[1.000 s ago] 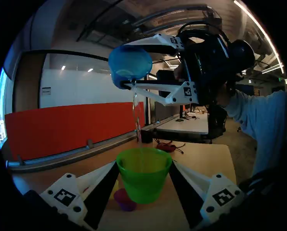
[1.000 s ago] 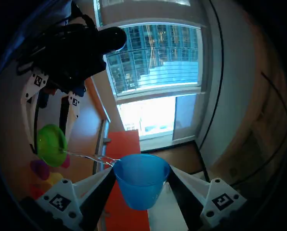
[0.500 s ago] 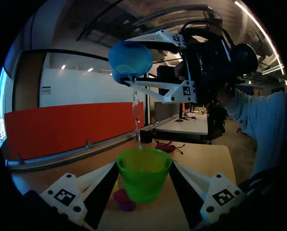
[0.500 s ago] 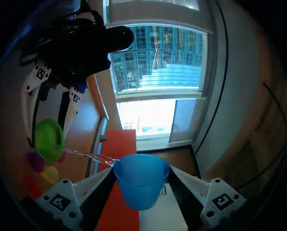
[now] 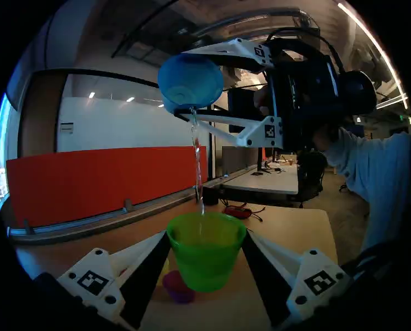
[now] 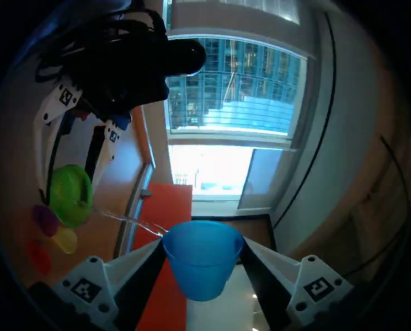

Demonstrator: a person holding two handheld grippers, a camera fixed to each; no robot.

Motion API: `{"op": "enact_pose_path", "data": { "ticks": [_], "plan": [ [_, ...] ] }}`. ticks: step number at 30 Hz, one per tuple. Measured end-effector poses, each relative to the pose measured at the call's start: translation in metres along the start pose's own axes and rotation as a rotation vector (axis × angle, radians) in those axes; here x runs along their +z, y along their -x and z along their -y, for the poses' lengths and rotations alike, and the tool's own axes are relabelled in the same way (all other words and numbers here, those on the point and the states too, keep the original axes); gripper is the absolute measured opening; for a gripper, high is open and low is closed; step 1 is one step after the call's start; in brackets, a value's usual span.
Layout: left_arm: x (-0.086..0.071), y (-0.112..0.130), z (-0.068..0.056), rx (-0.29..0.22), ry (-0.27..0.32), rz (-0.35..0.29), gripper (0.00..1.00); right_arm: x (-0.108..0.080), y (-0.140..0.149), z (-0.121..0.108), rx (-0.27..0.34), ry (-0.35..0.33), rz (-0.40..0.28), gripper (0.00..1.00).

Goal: Pour water

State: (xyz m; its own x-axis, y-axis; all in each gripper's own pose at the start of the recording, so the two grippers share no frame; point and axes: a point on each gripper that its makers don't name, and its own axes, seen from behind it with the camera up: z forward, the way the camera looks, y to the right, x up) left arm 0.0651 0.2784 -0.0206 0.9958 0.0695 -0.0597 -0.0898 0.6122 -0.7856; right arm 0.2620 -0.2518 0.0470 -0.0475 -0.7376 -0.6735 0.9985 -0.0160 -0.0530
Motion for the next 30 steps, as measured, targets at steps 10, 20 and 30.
{"op": "enact_pose_path", "data": {
  "ticks": [10,20,30],
  "plan": [
    [-0.0001,-0.0008,0.0020,-0.002,-0.005,-0.003,0.87,0.0014,-0.0060,0.0006,-0.052,0.007,-0.004,0.91],
    [-0.0004,-0.0031,0.0032,-0.003,-0.012,-0.008,0.87,0.0019,-0.0101,0.0025,-0.052,0.012,-0.015,0.92],
    [-0.0017,-0.0060,0.0041,0.009,-0.018,-0.012,0.87,0.0005,-0.0011,0.0080,0.098,0.019,-0.009,0.92]
  ]
}}
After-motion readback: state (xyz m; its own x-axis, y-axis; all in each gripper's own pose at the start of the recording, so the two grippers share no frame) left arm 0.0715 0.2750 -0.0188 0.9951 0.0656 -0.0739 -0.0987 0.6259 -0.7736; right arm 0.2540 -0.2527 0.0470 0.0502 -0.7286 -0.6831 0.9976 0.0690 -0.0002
